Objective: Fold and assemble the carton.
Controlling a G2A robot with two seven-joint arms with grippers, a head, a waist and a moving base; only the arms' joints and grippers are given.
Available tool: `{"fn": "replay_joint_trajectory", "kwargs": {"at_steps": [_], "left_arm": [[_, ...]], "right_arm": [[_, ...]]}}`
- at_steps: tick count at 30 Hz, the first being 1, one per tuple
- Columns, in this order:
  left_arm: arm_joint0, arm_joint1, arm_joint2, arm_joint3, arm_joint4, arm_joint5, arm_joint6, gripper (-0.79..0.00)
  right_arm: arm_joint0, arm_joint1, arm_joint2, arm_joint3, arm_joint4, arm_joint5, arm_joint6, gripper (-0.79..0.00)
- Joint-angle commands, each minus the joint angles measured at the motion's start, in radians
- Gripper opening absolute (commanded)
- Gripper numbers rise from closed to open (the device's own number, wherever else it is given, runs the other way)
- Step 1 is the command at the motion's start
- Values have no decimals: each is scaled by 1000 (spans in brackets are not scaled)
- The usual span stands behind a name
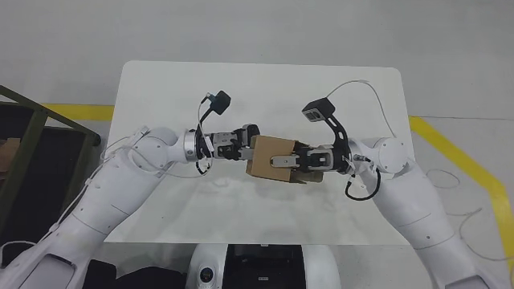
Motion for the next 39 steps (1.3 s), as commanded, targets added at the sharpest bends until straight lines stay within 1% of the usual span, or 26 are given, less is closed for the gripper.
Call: {"fn": "replay_joint_trajectory", "kwargs": {"at_steps": [1,7,13,16,19,23,27,30,34,39], "left_arm": [[0,-1,-5,7,0,-2,2,0],[24,8,-53,34,4,-9,15,0],[59,16,-102,18,28,-21,39,0],[76,19,-130,11,58,-63,79,0],[89,20,-159,16,128,-139,126,0],[111,21,-215,25,285,-243,230,0],[142,18,-285,24,479,-321,374,0],[172,14,-322,2,635,-321,487,0],[205,13,-340,-4,848,-321,645,0],[222,20,-340,32,1081,-321,866,0]], "right_arm": [[-1,0,3,0,-1,-1,2,-785],[-9,4,26,2,-1,-2,2,-785],[-11,7,36,2,-14,21,5,-785],[5,8,33,22,-30,57,17,-785],[35,5,19,74,-39,89,28,-785],[85,-7,-28,158,-102,122,3,-785],[139,-28,-94,246,-155,130,-43,-785],[185,-50,-148,335,-184,139,-77,-785],[246,-86,-225,460,-196,159,-100,-785],[304,-134,-307,590,-207,154,-124,-785]]}}
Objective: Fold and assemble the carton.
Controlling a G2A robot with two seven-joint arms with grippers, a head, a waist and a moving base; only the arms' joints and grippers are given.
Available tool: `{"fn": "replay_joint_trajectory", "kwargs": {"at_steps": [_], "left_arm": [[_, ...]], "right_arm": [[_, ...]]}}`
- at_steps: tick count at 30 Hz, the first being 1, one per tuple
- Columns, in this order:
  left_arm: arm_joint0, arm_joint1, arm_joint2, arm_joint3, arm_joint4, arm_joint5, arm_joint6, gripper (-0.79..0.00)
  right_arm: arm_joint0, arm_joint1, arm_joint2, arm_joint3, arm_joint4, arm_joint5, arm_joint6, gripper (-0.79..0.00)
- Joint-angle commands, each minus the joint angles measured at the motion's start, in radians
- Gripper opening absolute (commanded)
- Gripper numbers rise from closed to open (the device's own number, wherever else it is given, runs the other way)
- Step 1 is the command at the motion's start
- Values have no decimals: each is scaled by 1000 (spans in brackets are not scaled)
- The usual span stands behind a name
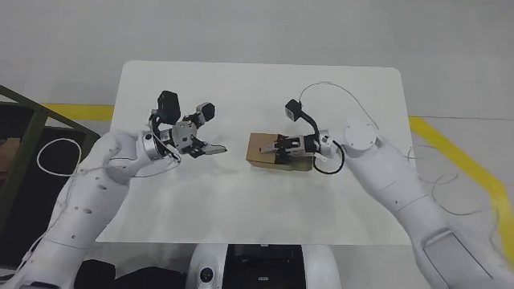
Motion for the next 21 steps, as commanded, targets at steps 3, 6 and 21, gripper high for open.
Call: {"fn": "replay_joint_trajectory", "kwargs": {"at_steps": [3,6,21], "left_arm": [[5,9,11,31,173,0,180,0],[4,16,25,48,265,0,276,0],[-77,42,166,139,666,0,612,0]], "right_arm": [[33,-33,-45,80,-5,-15,-17,-785],[52,-51,-64,121,-3,-23,-14,-496],[16,-26,20,99,-3,-64,25,0]]}}
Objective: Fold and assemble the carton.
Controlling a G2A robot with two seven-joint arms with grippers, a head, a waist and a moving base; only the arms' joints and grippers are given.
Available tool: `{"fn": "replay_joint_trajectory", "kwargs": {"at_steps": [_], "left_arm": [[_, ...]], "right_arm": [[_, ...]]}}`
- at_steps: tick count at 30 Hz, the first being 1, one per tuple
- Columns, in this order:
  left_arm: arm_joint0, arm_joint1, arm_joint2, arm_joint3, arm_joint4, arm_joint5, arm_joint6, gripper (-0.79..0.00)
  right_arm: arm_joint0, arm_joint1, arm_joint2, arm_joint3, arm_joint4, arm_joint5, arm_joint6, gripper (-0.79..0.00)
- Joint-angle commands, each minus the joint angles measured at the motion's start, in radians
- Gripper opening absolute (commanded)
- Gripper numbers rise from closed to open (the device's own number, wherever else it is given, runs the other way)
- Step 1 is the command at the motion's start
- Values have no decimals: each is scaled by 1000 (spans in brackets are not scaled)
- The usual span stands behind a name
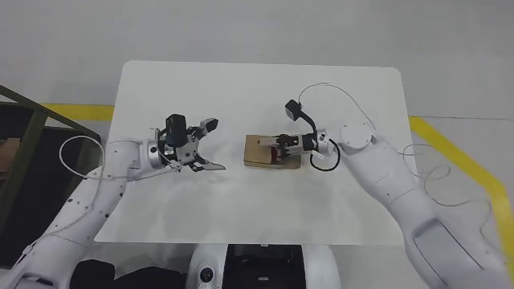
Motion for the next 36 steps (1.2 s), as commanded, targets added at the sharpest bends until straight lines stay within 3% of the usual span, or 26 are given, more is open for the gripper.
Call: {"fn": "replay_joint_trajectory", "kwargs": {"at_steps": [1,10,18,27,36], "left_arm": [[-21,-1,29,25,74,0,48,0],[-155,-42,188,175,239,80,175,0],[-301,-115,336,343,228,120,174,0],[-418,-207,474,493,195,126,169,0],[-474,-254,550,578,226,100,211,0]], "right_arm": [[-21,19,33,-39,-12,1,7,0],[-202,123,241,-375,-76,78,46,0],[-394,183,381,-660,-104,144,102,0],[-462,202,430,-673,-76,137,122,0],[-470,208,426,-667,-56,131,144,0]]}}
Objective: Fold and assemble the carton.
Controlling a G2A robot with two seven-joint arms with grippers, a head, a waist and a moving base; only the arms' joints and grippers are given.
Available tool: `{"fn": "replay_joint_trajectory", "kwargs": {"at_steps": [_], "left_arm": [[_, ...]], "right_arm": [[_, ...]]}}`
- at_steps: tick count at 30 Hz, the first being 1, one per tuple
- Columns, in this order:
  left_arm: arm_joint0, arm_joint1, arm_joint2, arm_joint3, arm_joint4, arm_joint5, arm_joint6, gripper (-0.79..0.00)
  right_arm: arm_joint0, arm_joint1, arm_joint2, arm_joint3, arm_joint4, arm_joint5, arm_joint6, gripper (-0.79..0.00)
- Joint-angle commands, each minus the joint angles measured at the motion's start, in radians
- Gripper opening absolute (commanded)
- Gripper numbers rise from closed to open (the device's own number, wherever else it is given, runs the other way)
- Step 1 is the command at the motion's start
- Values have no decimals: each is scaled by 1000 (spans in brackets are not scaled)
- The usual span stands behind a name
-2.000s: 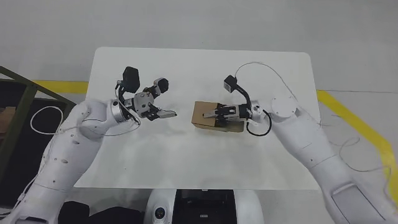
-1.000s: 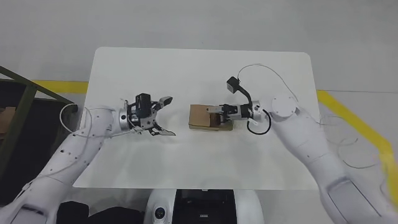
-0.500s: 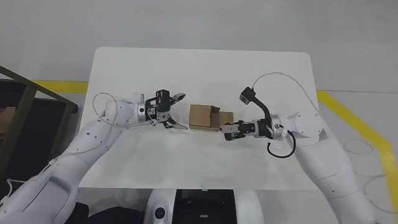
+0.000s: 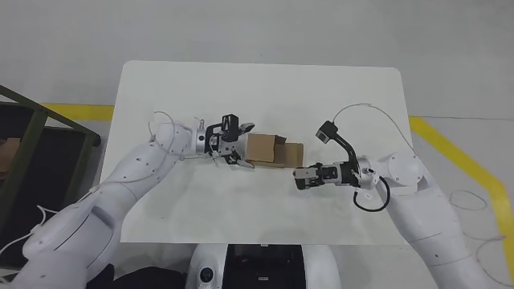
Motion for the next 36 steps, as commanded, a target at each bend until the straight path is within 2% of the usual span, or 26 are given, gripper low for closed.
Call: {"fn": "replay_joint_trajectory", "kwargs": {"at_steps": [1,10,13,16,17,18,24,25,36], "left_arm": [[-6,-7,12,11,9,0,13,0],[-29,-28,39,63,18,2,68,-3],[-32,-32,44,74,21,3,80,-65],[-33,-35,49,81,23,3,90,-43],[-33,-36,50,84,23,5,91,-37],[-32,-37,52,86,22,5,94,-34],[-30,-42,58,94,23,7,103,-43],[-31,-42,59,94,23,7,104,-43],[-32,-42,60,93,14,5,111,-37]], "right_arm": [[2,0,-5,4,3,-1,2,0],[26,-3,-41,40,4,-3,-4,0],[35,-4,-55,56,-4,0,-13,0],[47,-8,-74,85,-9,5,-24,0],[54,-9,-79,102,-5,6,-28,-132],[62,-11,-84,120,-5,5,-33,-403],[100,-19,-119,196,-18,19,-48,-767],[105,-20,-124,206,-25,25,-56,-785],[162,-37,-189,303,-93,89,-129,-785]]}}
